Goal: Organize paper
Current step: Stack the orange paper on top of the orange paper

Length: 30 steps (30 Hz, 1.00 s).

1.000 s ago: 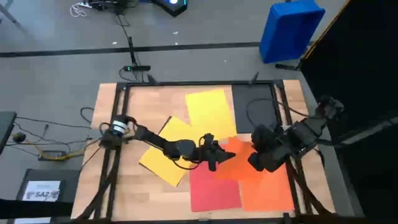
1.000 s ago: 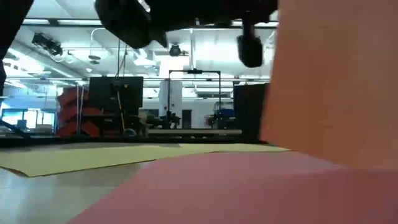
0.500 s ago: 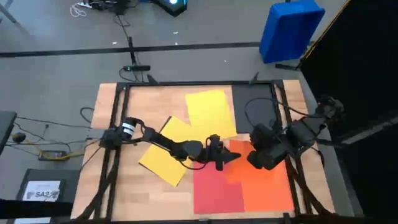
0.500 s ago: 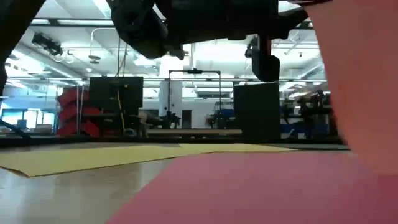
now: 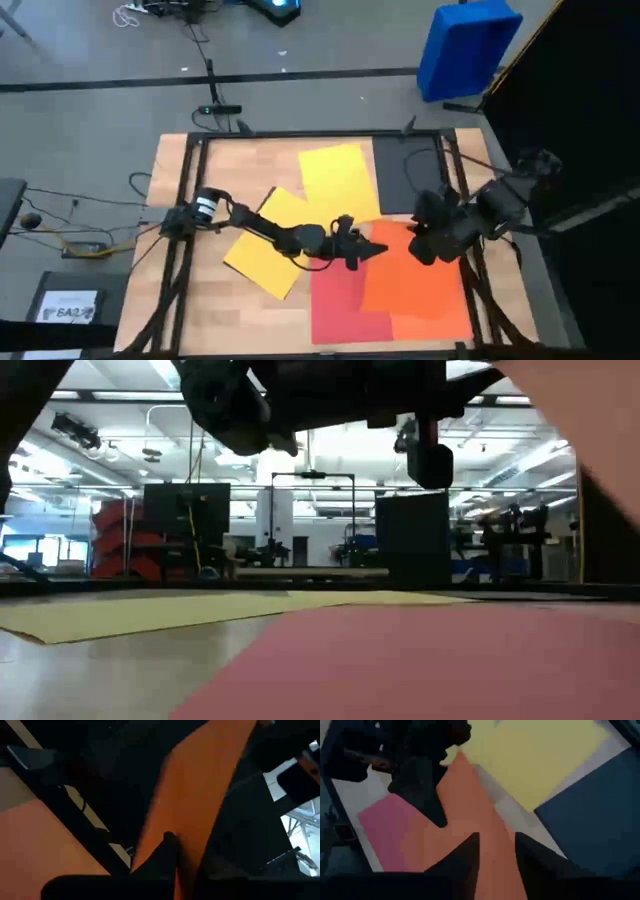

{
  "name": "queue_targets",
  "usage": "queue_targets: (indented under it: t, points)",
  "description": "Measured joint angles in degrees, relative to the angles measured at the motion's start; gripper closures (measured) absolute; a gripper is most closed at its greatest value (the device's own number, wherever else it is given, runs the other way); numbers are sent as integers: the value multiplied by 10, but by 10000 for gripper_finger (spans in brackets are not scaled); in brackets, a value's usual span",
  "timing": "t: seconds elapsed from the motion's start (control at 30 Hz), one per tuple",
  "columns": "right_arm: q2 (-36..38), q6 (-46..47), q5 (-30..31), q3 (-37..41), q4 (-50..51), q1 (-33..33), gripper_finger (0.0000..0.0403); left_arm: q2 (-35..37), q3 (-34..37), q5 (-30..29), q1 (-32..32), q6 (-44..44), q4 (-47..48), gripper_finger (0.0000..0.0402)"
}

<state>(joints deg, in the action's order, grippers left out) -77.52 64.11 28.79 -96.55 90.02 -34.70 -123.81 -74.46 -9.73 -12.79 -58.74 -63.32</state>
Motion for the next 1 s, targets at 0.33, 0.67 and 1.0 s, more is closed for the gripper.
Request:
queue_targets:
  t: [0.33, 0.67, 1.0]
  points:
    - [1, 1, 21, 0, 0, 0, 291, 0, 0, -20, -6, 5, 53, 402]
    - [-55, 39, 46, 108, -94, -74, 292, 0, 0, -15, -3, 29, 121, 402]
    - [-96, 242, 44, 303, -322, -193, 293, 0, 0, -4, -1, 58, 148, 402]
